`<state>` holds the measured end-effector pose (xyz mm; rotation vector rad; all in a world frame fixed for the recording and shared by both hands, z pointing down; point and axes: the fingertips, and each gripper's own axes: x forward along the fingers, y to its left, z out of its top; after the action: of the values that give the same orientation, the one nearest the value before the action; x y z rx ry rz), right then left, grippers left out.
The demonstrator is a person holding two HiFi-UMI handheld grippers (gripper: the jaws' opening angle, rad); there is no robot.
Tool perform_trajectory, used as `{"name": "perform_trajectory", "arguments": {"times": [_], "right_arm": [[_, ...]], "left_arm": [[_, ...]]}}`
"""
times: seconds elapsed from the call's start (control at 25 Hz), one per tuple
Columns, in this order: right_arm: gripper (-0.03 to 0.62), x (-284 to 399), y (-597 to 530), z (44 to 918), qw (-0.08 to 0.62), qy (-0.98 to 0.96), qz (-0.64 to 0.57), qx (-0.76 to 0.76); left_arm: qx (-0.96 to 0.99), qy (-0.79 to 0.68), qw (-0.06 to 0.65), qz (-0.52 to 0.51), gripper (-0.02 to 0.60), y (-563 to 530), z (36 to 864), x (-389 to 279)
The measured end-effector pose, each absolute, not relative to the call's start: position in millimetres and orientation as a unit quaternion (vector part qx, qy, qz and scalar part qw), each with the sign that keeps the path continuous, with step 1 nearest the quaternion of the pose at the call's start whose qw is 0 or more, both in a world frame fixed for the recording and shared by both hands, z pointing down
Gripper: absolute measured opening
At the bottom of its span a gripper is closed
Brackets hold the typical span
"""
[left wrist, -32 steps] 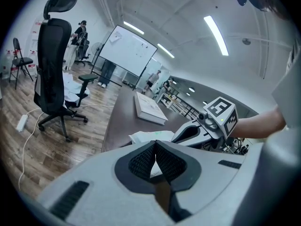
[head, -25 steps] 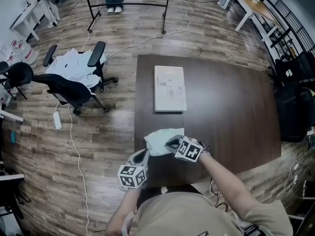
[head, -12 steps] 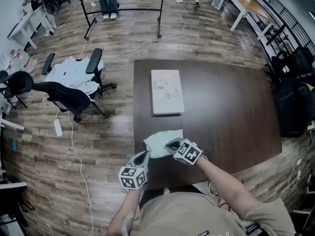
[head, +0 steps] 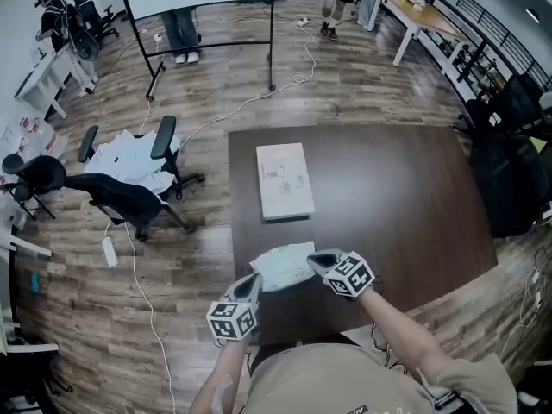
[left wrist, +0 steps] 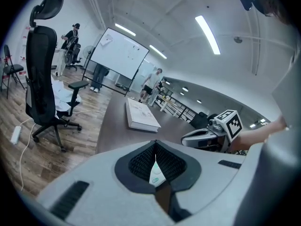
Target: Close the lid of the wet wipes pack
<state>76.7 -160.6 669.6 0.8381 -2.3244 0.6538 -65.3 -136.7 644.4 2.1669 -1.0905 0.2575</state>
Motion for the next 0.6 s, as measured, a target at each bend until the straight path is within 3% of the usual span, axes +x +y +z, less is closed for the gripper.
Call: {"name": "perform_trajectory", "arguments": {"times": [0.6], "right_arm": [[0.014, 167.0, -166.3, 539.1, 0.157, -0.875, 0.155, 0.43]], "left_arm": [[0.877, -0.406, 0.248, 0.066, 0.009, -173.5, 540.8, -27.9]]}}
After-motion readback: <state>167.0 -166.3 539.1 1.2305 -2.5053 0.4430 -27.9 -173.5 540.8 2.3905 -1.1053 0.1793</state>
